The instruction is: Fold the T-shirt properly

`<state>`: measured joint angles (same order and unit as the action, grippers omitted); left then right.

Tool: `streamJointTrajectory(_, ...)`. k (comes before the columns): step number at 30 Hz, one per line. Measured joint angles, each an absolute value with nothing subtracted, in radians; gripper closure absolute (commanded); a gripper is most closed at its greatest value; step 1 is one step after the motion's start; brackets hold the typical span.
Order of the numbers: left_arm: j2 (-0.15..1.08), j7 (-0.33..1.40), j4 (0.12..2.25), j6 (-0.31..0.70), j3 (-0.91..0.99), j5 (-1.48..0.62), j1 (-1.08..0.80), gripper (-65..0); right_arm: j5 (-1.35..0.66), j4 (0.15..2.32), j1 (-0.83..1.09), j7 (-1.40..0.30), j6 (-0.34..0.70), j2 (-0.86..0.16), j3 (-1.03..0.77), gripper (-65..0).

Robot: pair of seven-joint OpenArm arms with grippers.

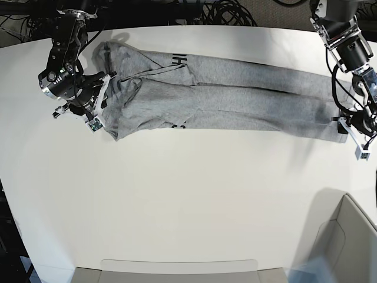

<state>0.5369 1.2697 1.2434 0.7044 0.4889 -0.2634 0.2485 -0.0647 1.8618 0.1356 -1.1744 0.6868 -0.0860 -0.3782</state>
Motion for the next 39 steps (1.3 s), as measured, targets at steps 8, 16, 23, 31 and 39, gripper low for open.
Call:
streamJointTrajectory(8, 0.71, 1.229, 0.992, 0.697, 0.488, -0.579, 0.252, -40.2, -0.065, 1.861, 0.139, -1.175, 0.687, -0.088, -0.379, -14.6)
streamJointTrajectory(16, 0.707, 1.108, 0.848, 0.697, 0.393, -0.579, 0.241, -40.1, -0.064, 1.861, 0.139, -1.175, 0.687, -0.088, -0.378, -14.6)
streamJointTrajectory(23, 0.756, 1.06, 0.75, 0.696, 0.397, -0.576, 0.246, -40.2, -0.064, 1.861, 0.139, -1.175, 0.687, -0.085, -0.378, -14.6)
streamJointTrajectory(31, 0.778, 1.018, 0.755, 0.697, 0.395, -0.577, 0.251, -40.2, -0.064, 1.861, 0.139, -1.179, 0.687, -0.084, -0.378, -14.6)
streamJointTrajectory(39, 0.762, 0.928, 0.707, 0.697, 0.333, -0.58, 0.238, -40.1, -0.065, 1.861, 0.139, -1.179, 0.687, -0.082, -0.378, -14.6)
